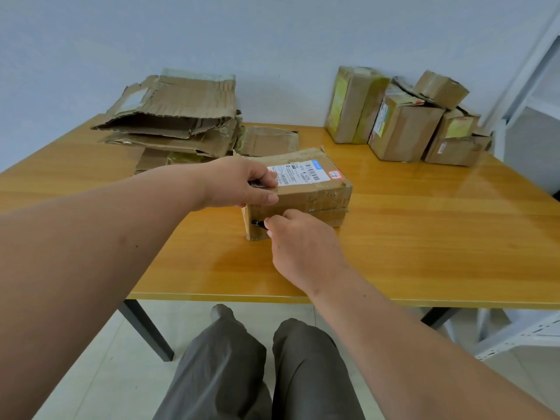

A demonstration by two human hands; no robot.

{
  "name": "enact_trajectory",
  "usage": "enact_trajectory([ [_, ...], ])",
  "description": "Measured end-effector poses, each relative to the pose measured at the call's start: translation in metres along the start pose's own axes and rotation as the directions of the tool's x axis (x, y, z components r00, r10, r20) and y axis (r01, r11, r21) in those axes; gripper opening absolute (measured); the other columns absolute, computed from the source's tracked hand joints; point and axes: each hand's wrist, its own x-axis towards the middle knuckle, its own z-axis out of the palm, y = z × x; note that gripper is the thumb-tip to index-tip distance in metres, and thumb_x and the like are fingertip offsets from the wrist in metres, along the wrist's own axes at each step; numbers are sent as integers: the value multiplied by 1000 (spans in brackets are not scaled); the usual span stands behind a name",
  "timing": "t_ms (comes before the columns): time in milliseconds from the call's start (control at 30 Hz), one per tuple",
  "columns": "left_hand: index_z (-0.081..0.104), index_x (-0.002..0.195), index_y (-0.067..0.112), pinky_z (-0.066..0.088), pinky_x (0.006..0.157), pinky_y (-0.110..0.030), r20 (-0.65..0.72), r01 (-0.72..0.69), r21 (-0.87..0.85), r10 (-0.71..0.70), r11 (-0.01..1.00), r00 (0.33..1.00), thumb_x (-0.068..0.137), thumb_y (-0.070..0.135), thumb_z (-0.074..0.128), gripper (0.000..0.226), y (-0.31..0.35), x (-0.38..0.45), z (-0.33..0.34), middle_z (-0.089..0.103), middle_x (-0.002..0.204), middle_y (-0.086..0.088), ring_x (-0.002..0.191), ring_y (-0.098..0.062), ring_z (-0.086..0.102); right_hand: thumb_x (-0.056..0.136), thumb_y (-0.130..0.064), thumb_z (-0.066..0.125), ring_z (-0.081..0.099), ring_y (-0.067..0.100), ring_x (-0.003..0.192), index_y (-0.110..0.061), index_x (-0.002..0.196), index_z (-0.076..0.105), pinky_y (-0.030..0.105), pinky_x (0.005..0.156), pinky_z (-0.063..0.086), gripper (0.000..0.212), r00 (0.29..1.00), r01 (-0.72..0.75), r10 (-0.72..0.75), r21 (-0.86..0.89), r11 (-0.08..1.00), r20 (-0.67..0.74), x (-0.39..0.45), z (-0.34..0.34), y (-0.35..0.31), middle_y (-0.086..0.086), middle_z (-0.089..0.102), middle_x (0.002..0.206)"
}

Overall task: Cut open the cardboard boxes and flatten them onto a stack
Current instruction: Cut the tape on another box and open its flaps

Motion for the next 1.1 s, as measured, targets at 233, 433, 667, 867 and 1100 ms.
enact_trajectory([
  [233,65,122,34,54,86,-29,8,8,-9,-8,1000,1000,90,33,69,32,0,0,-1,54,134,16,111,-19,59,90,-13,60,60,21,68,-18,97,71,29,51,46,14,999,-47,48,-25,999,20,-3,-4,13,1,64,79],
  [433,64,122,34,54,86,-30,14,13,0,-13,1000,1000,90,33,68,32,0,1,-1,52,135,16,110,-19,58,84,-9,68,57,22,58,-17,90,73,25,44,38,11,990,-135,133,-67,989,-42,-12,-6,39,2,62,69],
  [667,64,122,35,54,86,-29,17,15,21,-15,1000,1000,91,33,68,31,2,1,-1,54,132,11,106,-15,58,83,-9,69,56,22,61,-18,87,70,24,44,32,10,994,-109,106,-133,985,-29,-14,-7,49,1,61,71],
  [867,65,118,34,54,87,-31,26,9,32,-10,999,1000,91,34,68,27,4,4,0,56,132,10,109,-18,58,82,-7,70,53,20,56,-15,85,71,23,46,26,8,998,40,-45,-140,989,-36,-17,-16,53,1,58,66],
  [1100,64,118,33,51,77,-23,24,12,29,-13,1000,1000,92,31,66,25,6,4,1,55,133,9,109,-15,57,85,-10,68,45,16,55,-16,86,70,23,46,24,6,996,75,-80,-98,992,-48,-15,-14,48,0,55,66],
])
